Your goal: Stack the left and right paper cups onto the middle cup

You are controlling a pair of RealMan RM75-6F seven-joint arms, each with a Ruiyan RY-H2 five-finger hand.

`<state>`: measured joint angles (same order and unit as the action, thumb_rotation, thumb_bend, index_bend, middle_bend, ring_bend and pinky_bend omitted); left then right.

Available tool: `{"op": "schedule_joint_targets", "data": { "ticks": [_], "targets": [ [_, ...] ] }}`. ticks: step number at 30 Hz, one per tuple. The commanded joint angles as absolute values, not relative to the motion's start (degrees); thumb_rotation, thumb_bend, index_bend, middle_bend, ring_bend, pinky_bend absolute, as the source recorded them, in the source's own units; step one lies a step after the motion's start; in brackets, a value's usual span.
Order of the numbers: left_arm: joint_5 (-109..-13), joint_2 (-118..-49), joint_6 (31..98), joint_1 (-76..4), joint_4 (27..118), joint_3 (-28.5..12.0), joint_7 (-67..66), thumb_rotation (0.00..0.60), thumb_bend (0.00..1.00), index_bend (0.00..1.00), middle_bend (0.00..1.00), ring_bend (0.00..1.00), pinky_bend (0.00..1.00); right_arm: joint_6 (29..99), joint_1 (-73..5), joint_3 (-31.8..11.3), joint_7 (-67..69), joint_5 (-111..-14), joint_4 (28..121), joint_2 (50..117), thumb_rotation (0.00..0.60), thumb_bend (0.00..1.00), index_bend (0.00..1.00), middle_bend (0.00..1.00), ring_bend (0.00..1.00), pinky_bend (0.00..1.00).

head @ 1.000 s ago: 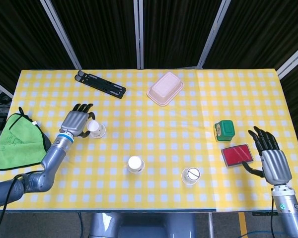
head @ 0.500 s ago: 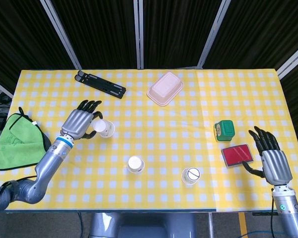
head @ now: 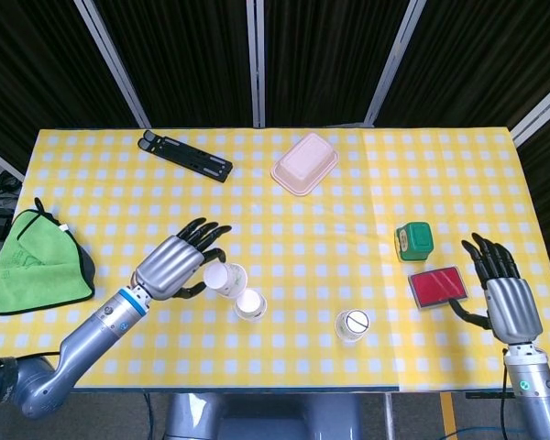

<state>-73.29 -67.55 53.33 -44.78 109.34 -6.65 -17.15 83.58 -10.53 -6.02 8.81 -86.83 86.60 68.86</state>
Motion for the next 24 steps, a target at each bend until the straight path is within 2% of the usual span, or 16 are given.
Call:
{"op": "schedule_joint_targets", "data": {
  "ticks": [1,13,16,19,21,24],
  "targets": [
    [-73.2,-67.9,52.5,-45.2,109.7,-6.2,-18.0,0.6,0.36,0.38,0.0,0.0,0.0,83.7,-10.5,-6.1,9.0,-86.8,86.6,68.8,0.6,0.14,0.04,0.0,0.0,0.0],
    [-71.3,-72.6,51.4,-46.8,109.0,-6.0,-20.6,0.6,0.35,0.37,0.0,0.0,0.0,84.3,-10.2,-6.2,10.0,-87.0,86.8,68.3,0.6,0.14,0.04,0.0,0.0,0.0],
    [-68.4,-74.3,50.2,-47.9,107.9,-5.7,-23.2,0.6,0.34,0.34,0.0,0.0,0.0,84.8,-10.1,-6.3,10.6,-87.3,86.9,68.0,0.6,0.14,0.04,0.0,0.0,0.0],
    [-65.7,-75.5,50.3,-48.4,107.1,-5.4,-25.7,0.6,0.28,0.21,0.0,0.0,0.0,85.0,-10.0,-6.2,10.7,-87.6,86.9,67.9,0.6,0.14,0.04,0.0,0.0,0.0],
    [-64.3,-76.1,50.7,-48.6,106.6,-5.2,-27.2,0.6,0.18,0.08,0.0,0.0,0.0,85.0,-9.9,-6.1,10.7,-87.6,87.0,67.9,0.6,0.14,0.04,0.0,0.0,0.0],
    [-63.1,-76.7,52.1,-48.2,106.3,-5.0,-28.1,0.6,0.11,0.01,0.0,0.0,0.0,85.0,-9.9,-6.1,10.7,-87.5,87.0,67.8,0.6,0.14,0.04,0.0,0.0,0.0]
  ]
}}
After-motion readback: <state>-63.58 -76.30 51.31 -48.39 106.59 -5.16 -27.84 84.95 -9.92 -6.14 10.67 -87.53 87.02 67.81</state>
